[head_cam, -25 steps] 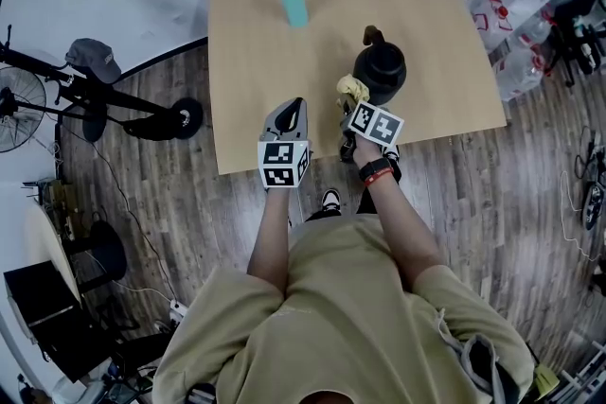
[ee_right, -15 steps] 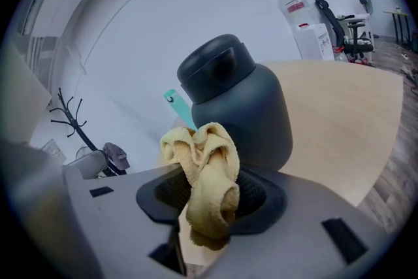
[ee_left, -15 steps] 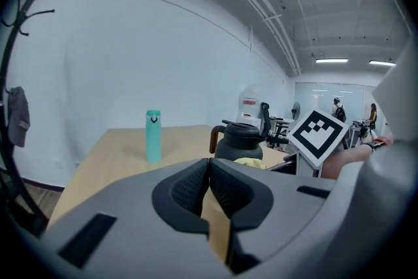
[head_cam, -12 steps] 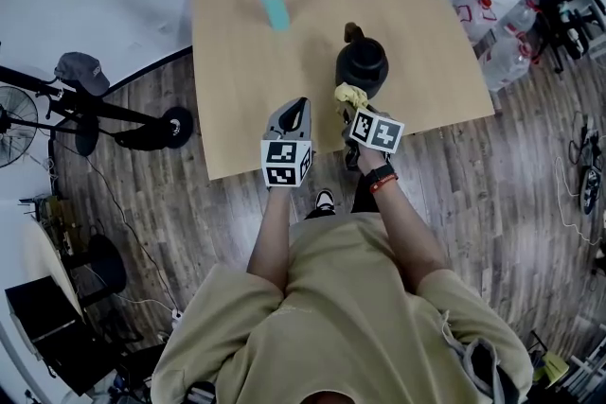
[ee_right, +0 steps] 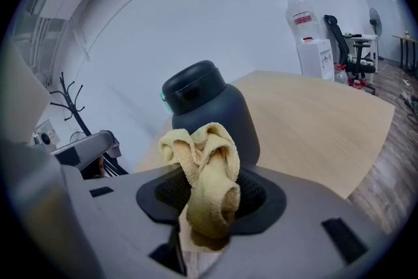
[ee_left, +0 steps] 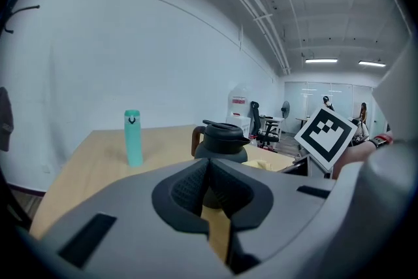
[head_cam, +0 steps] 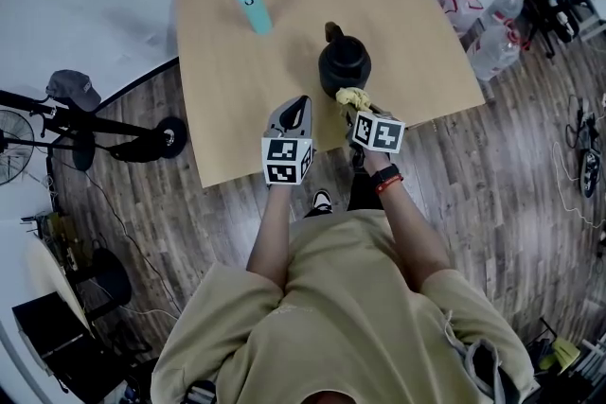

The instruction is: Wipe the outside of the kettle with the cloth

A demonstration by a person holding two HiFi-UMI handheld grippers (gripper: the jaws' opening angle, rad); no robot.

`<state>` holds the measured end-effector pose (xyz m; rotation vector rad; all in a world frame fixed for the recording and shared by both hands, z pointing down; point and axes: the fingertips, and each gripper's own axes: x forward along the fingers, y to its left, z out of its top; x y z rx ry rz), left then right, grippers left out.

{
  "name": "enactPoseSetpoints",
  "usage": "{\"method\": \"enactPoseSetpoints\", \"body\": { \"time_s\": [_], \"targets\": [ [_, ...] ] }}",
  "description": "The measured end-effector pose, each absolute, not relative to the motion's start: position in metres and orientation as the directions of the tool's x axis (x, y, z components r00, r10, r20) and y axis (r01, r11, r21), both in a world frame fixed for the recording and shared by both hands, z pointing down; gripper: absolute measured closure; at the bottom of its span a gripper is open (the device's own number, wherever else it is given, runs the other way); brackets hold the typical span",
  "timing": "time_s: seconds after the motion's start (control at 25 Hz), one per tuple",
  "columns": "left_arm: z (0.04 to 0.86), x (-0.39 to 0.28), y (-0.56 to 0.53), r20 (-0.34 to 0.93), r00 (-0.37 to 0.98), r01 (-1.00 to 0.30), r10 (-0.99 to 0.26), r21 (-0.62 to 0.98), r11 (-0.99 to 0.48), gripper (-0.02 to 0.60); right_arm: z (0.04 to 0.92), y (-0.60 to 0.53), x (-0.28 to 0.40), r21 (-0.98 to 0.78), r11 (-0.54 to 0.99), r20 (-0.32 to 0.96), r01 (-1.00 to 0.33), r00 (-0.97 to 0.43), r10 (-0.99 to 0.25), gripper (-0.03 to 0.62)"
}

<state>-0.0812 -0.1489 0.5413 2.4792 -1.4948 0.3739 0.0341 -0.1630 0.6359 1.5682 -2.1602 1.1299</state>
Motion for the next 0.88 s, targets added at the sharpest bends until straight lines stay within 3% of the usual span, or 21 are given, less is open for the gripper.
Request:
{"method": "enactPoseSetpoints", "body": {
  "time_s": [0.36, 0.88],
  "targets": [
    [0.544, -0.052, -0.161, 0.331, 0.481, -0.869, -0.812, 0.054, -0.492, 0.557, 0.640, -0.180, 0.085, -0.334, 0.153, 0.632, -0.930, -0.342, -0.695, 0.422],
    [0.551, -0.041, -0.190, 0.356, 0.438, -0.890, -0.825, 0.041, -0.455, 0.557, 0.646, -0.236, 0.129, -0.084, 0.337, 0.702, -0.938, -0.295, -0.648, 0.423]
  ]
}}
